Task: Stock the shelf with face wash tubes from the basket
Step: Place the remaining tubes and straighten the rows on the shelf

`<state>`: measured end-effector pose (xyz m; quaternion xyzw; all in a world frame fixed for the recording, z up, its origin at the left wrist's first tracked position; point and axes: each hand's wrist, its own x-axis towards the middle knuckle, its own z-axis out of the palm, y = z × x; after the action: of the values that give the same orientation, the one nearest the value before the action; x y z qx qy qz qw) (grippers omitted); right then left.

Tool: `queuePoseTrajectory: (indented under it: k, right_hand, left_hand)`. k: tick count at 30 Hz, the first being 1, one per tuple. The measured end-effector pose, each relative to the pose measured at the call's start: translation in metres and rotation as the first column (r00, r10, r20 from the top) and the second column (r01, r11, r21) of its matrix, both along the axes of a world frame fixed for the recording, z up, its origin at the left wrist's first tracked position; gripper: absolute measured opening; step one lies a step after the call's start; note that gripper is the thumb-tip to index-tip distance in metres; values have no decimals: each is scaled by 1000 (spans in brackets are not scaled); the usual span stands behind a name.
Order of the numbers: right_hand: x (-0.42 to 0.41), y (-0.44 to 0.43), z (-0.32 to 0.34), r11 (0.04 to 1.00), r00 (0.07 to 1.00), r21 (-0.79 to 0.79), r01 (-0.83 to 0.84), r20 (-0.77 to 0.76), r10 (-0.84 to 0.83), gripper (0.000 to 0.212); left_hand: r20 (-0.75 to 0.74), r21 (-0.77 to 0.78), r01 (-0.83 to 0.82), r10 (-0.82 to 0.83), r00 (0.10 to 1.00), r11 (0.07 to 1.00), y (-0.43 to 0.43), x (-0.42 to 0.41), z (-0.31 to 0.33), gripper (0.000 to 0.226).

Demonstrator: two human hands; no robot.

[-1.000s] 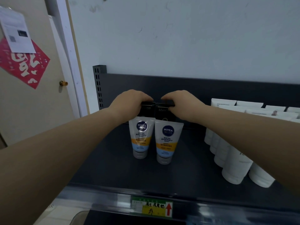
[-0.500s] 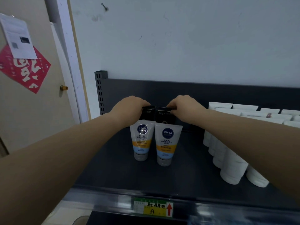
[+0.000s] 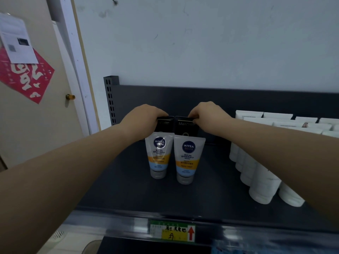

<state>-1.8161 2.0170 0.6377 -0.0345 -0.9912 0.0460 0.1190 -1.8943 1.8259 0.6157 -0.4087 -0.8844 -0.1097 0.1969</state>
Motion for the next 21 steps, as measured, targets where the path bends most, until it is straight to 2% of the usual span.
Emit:
queuePoseTrajectory:
  k: [21]
  right_hand:
    - [2,1,1,1000,1000,-7,16,4,-16,32]
  left_hand:
    - [-5,19,17,-17,1000,1000,0,2,-1,43]
